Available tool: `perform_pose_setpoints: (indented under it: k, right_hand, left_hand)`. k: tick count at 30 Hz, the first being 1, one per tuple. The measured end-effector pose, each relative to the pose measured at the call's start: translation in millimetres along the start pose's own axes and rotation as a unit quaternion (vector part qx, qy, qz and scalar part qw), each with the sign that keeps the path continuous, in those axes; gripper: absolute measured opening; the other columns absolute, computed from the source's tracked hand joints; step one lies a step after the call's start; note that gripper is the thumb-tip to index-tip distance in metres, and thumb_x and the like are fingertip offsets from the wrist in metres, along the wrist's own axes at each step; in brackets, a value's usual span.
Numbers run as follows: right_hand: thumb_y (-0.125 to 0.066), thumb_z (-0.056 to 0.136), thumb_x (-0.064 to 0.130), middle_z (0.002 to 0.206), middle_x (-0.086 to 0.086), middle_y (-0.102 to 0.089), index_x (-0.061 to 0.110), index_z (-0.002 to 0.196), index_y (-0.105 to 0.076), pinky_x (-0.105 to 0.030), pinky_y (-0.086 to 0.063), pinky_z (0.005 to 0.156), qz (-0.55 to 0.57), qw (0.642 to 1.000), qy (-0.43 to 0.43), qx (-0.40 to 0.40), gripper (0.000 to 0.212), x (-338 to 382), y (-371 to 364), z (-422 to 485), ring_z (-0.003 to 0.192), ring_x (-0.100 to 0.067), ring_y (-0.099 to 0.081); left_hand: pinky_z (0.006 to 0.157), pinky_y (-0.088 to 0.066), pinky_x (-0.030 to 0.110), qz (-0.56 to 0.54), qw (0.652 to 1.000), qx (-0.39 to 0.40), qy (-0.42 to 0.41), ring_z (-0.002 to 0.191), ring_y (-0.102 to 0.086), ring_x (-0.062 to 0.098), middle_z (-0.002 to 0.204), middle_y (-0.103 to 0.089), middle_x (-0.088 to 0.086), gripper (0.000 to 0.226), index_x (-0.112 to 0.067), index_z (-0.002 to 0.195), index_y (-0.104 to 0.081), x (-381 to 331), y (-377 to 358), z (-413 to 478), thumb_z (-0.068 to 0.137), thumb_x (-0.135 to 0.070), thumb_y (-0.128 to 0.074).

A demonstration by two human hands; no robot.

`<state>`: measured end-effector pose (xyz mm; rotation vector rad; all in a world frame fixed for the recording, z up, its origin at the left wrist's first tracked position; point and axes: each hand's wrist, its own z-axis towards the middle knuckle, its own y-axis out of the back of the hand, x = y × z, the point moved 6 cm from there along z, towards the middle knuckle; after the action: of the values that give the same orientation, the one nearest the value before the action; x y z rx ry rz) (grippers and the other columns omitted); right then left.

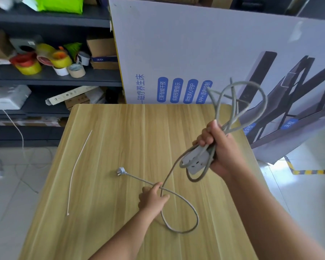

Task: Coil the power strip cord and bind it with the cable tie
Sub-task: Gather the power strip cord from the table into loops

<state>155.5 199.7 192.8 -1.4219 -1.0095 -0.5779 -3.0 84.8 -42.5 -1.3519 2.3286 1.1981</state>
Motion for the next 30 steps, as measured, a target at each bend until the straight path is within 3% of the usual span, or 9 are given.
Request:
perform_pose_setpoints:
  k: [2, 5, 10, 13, 16, 19, 22, 26, 30]
  right_hand:
    - [-0.051, 0.098, 0.031, 0.051, 0.006, -0.043, 0.019, 0.069, -0.044, -0.034, -0.05, 0.071, -0.016, 0.999, 0.051, 0.001, 0.033, 25, -4, 1, 0.052, -0.012, -0.046]
    - [-0.044, 0.104, 0.022, 0.051, 0.006, -0.043, 0.017, 0.073, -0.041, -0.034, -0.05, 0.068, -0.051, 0.989, 0.128, -0.05, 0.031, 65, 9, 6, 0.051, -0.013, -0.047]
    - [-0.048, 0.103, 0.022, 0.05, 0.004, -0.047, 0.021, 0.074, -0.047, -0.031, -0.047, 0.062, -0.16, 0.962, 0.167, -0.147, 0.029, 106, 62, 7, 0.055, -0.017, -0.049]
    - [-0.046, 0.104, 0.025, 0.051, 0.005, -0.042, 0.023, 0.072, -0.045, -0.027, -0.05, 0.06, -0.131, 0.968, 0.15, -0.15, 0.033, 100, 76, -3, 0.051, -0.013, -0.046]
    - [-0.041, 0.106, 0.025, 0.05, 0.008, -0.039, 0.025, 0.068, -0.045, -0.031, -0.049, 0.067, -0.095, 0.978, 0.141, -0.121, 0.038, 86, 76, -16, 0.052, -0.012, -0.042]
    - [-0.036, 0.107, 0.022, 0.05, 0.01, -0.04, 0.024, 0.067, -0.044, -0.03, -0.049, 0.07, -0.097, 0.981, 0.135, -0.101, 0.041, 78, 73, -34, 0.052, -0.011, -0.041]
    - [-0.041, 0.103, 0.025, 0.047, 0.011, -0.039, 0.024, 0.063, -0.045, -0.026, -0.052, 0.066, -0.082, 0.987, 0.111, -0.079, 0.041, 65, 74, -50, 0.049, -0.01, -0.04]
    - [-0.075, 0.08, 0.047, 0.046, 0.01, -0.04, 0.019, 0.066, -0.039, -0.028, -0.052, 0.066, -0.08, 0.996, 0.043, -0.001, 0.048, 38, 73, -61, 0.048, -0.011, -0.041]
    - [-0.078, 0.078, 0.048, 0.047, 0.005, -0.041, 0.017, 0.065, -0.045, -0.031, -0.049, 0.07, -0.124, 0.991, -0.02, 0.055, 0.047, 15, 80, -73, 0.048, -0.014, -0.041]
  left_hand:
    - [0.086, -0.05, 0.035, 0.082, 0.993, -0.066, -0.054, 0.111, -0.052, 0.023, 0.115, -0.052, -0.001, 0.032, -0.037, 0.114, -0.064, -9, 12, 4, 0.086, -0.053, -0.058]
    - [0.07, -0.048, 0.03, 0.158, 0.97, -0.154, -0.105, 0.095, -0.066, 0.021, 0.1, -0.071, -0.005, 0.023, -0.032, 0.105, -0.069, -4, 41, 8, 0.095, -0.042, -0.05]
    - [0.065, -0.051, 0.035, -0.063, 0.962, -0.261, 0.049, 0.078, -0.067, 0.033, 0.094, -0.076, 0.007, 0.024, -0.028, 0.103, -0.069, 65, 116, 34, 0.091, -0.015, -0.051]
    - [0.079, -0.053, 0.037, -0.17, 0.97, -0.156, 0.082, 0.093, -0.069, 0.03, 0.127, -0.064, 0.009, 0.055, -0.021, 0.132, -0.056, 81, 114, 69, 0.083, 0.003, -0.05]
    - [0.096, -0.049, 0.037, -0.3, 0.947, -0.029, 0.112, 0.101, -0.068, 0.025, 0.127, -0.06, 0.016, 0.067, -0.012, 0.148, -0.039, 72, 85, 78, 0.084, 0.005, -0.048]
    - [0.108, -0.037, 0.04, -0.371, 0.919, 0.055, 0.12, 0.125, -0.055, 0.031, 0.138, -0.052, 0.021, 0.063, -0.01, 0.151, -0.03, 42, 58, 61, 0.093, -0.003, -0.053]
    - [0.106, -0.039, 0.05, -0.38, 0.901, 0.147, 0.147, 0.128, -0.051, 0.038, 0.15, -0.041, 0.022, 0.059, -0.008, 0.149, -0.033, 2, 25, 44, 0.099, -0.034, -0.052]
    - [0.095, -0.049, 0.056, -0.516, 0.801, 0.29, 0.09, 0.114, -0.062, 0.038, 0.132, -0.059, 0.023, 0.071, -0.005, 0.134, -0.044, -92, -9, 16, 0.094, -0.063, -0.037]
    - [0.09, -0.055, 0.044, -0.721, 0.653, 0.232, 0.025, 0.097, -0.067, 0.033, 0.107, -0.065, 0.02, 0.06, 0.004, 0.132, -0.047, -160, 24, 13, 0.099, -0.047, -0.044]
